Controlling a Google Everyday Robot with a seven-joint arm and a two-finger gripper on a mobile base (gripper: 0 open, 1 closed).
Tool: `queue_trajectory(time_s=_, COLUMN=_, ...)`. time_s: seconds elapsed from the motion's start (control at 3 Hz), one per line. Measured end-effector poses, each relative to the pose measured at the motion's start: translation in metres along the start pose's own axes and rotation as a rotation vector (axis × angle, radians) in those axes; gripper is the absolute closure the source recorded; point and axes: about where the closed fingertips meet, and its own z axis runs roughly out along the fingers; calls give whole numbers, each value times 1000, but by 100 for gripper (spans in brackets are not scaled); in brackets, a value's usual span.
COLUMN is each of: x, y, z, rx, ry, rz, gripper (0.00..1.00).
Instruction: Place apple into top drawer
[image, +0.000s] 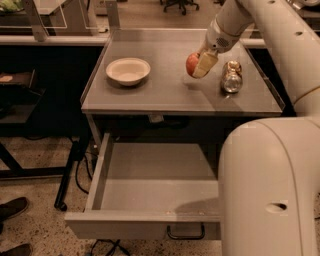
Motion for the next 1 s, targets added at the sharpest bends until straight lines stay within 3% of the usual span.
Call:
queue_trajectory(time_s=0.33, x=9, y=11, z=-22, rx=49, ry=-35, rz=27, gripper=100)
queue_trajectory(time_s=0.67, x=14, y=31, z=-3, rx=10, ry=-22, rz=30, gripper=100)
queue_trajectory(time_s=1.0, x=11, y=31, z=-19, rx=6, ry=-49, rz=24, gripper=100)
